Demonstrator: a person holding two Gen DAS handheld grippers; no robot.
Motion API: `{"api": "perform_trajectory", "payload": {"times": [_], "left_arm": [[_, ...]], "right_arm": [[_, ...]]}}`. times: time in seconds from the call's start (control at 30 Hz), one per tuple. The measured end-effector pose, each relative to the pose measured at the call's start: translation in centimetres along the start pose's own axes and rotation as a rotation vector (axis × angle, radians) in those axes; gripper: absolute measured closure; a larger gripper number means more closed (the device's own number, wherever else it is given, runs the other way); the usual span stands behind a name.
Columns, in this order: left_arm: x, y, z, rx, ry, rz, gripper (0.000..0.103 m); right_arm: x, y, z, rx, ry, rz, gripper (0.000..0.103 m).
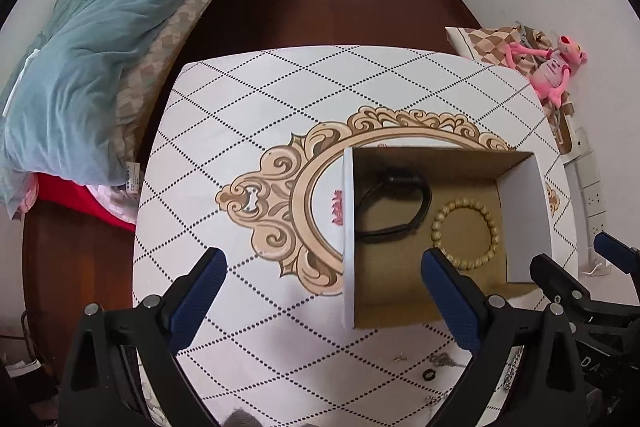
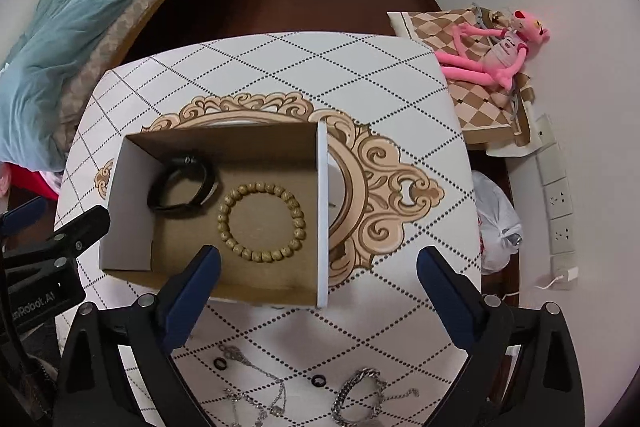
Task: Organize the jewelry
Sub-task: 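Open both grippers to drop the band and bracelet into the box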
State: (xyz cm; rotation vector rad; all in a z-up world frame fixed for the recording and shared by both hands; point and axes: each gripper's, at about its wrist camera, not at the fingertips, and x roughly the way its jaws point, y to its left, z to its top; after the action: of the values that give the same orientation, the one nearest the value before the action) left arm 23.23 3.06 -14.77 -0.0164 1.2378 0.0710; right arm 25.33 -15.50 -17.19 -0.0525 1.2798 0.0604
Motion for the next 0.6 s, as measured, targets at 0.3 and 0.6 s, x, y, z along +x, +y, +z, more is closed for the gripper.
{"api": "perform_trajectory", "payload": {"times": [0.3,0.6], "left_arm": [[-3.4,0.2,-1.4,-0.011,-0.061,0.027,0.004],[-9.1,0.5,-3.5,-0.018,-0.153,0.04,0.004]], "right_arm": [[-2.6,0.3,-1.5,0.0,-0.04,-0.014,0.003],[-8.5,0.8,-3.6,0.006,-0.141,-0.029,0.003]]}}
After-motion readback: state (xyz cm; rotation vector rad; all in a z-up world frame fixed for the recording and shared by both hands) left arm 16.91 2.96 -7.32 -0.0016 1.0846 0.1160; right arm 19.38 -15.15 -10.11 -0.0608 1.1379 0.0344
